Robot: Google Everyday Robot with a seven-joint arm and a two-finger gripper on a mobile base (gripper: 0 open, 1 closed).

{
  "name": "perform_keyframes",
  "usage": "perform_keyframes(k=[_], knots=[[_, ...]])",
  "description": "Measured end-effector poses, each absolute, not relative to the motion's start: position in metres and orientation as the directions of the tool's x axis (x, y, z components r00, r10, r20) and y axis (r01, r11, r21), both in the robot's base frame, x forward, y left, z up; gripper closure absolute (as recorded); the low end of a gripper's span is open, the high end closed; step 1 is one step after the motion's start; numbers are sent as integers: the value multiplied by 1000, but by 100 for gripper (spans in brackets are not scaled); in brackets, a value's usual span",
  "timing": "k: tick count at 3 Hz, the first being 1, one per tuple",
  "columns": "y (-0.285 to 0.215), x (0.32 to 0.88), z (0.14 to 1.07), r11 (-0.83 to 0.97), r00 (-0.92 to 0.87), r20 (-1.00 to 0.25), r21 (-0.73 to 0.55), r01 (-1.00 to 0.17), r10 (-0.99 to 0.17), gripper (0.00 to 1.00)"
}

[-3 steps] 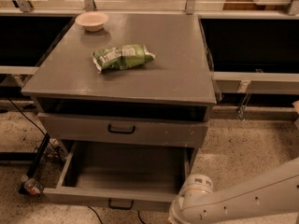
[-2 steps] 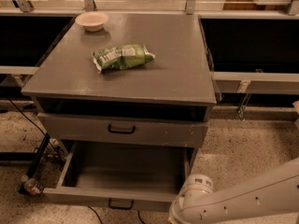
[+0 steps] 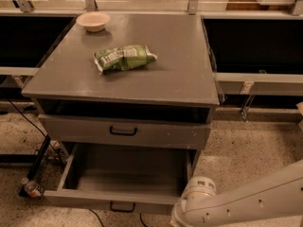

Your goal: Close middle drawer

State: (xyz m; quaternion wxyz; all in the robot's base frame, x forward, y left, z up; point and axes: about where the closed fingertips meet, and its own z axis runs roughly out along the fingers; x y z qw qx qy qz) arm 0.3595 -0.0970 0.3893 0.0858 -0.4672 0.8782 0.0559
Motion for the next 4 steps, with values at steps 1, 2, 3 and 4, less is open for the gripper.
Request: perform_keyframes(k=[1,2,3,4], knots=[[-97,360,389,557,-549,-203,18,-830,-811,5],[-97,359,389,557,-549,-203,18,-830,-811,0],[-97,359,389,557,-549,-203,18,-830,-811,0],[-97,359,389,557,-549,-203,18,-830,-811,19]])
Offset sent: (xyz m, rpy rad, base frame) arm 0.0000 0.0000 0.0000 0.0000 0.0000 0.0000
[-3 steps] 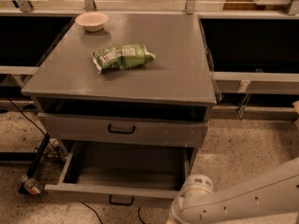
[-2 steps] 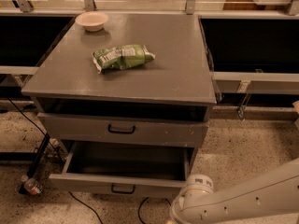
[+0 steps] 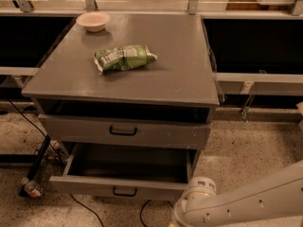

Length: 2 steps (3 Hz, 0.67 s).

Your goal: Close middle drawer

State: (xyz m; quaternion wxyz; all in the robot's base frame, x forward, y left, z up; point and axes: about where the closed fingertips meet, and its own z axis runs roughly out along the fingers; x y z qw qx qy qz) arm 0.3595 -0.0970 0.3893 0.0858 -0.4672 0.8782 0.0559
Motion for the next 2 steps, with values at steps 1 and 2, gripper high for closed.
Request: perform_keyframes(k=[1,2], knots=[[-97,359,389,557,-549,-203,18,-830,-811,41],[-97,359,389,557,-549,-203,18,-830,-811,66]])
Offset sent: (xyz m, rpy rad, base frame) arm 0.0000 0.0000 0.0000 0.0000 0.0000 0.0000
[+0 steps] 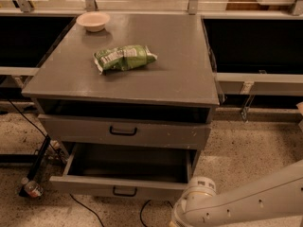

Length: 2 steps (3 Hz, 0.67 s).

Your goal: Close middle drawer

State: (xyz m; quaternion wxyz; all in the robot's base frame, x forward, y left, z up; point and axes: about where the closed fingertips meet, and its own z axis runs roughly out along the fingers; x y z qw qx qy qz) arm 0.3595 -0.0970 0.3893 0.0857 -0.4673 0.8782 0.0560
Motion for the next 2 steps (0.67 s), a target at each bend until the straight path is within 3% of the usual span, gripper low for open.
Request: perform_keyframes(k=[1,2], knots=[[-97,359,389,557,-549,-203,18,-830,-811,88],[-99,365,388,582,-568,-221,3,-813,-793,100]])
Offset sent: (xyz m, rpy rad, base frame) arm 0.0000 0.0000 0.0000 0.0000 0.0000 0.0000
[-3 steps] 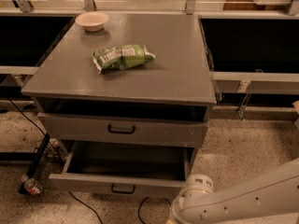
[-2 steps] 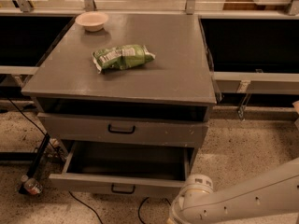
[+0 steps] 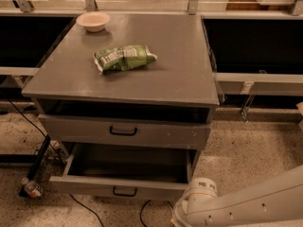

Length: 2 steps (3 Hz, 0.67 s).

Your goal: Close middle drawer

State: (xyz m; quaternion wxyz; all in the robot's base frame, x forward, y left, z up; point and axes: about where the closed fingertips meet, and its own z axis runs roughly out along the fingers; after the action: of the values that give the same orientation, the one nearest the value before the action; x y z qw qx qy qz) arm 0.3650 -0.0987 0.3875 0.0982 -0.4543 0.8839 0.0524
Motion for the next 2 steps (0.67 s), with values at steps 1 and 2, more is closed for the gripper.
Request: perform_keyframes(k=[1,2], knots=[[-99,366,387,584,-570,-223,2,-812,-791,100],[-100,366,387,595,-580,-220,-3,-804,-785,100]])
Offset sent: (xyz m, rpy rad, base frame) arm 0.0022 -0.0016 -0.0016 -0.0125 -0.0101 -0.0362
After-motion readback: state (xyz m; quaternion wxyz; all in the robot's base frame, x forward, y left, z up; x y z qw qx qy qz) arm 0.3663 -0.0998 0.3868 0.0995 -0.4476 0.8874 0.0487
